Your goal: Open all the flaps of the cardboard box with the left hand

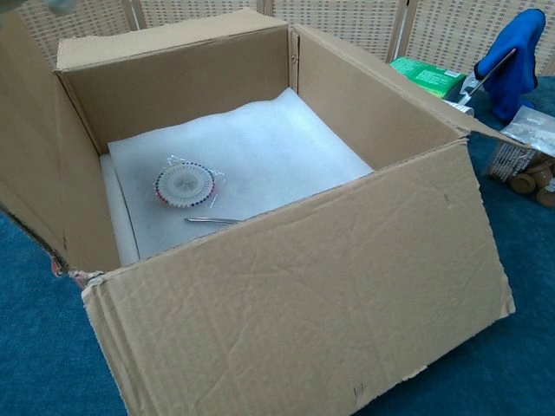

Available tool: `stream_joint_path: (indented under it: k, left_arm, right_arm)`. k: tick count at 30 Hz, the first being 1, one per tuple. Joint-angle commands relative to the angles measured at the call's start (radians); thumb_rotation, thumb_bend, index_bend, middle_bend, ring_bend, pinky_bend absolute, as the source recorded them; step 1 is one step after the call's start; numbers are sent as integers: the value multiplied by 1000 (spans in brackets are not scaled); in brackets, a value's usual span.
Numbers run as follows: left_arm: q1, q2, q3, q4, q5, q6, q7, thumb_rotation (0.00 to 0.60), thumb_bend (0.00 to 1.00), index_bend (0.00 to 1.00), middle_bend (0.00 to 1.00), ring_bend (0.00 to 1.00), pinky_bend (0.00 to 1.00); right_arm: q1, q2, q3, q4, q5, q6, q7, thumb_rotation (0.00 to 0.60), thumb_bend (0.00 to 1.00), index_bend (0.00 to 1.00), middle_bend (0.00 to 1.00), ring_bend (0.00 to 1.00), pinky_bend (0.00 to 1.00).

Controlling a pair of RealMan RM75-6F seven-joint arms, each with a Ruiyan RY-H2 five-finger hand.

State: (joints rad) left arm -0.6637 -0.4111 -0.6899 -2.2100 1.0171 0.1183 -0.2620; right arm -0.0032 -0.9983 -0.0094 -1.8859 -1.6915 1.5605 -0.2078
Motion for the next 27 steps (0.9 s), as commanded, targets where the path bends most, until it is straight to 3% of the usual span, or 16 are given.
stream_joint_path:
  k: [1, 10, 17, 23, 26, 27]
  left_arm:
    - [76, 10, -19, -12, 72, 7, -19, 600, 312, 503, 756, 618, 615]
    - [182, 1, -8, 13, 201, 5, -51, 600, 312, 501, 758, 617, 607]
    - [234, -82, 86, 74, 310, -6, -46, 600, 312, 498, 725, 607, 605]
    - [268, -138, 125, 115, 369, 99, -82, 600, 312, 476, 572, 488, 549]
    - [306, -144, 145, 136, 449, 229, -108, 600, 309, 427, 389, 290, 374]
    - [321, -142, 154, 148, 479, 279, -102, 600, 304, 386, 272, 176, 254]
  right_arm:
    - [-1, 3, -1, -1, -3, 2, 5, 600, 0, 0, 0, 0, 25]
    - [-3, 8, 1, -3, -1, 6, 12, 600, 0, 0, 0, 0, 26]
    - [-4, 9, 0, -5, -3, 8, 11, 600, 0, 0, 0, 0, 26]
    - [-5, 11, 1, -7, -2, 8, 15, 600, 0, 0, 0, 0, 26]
    - [-6, 12, 1, -8, -4, 11, 17, 600, 0, 0, 0, 0, 26]
    - [-7, 13, 1, -8, -4, 12, 18, 600, 0, 0, 0, 0, 26]
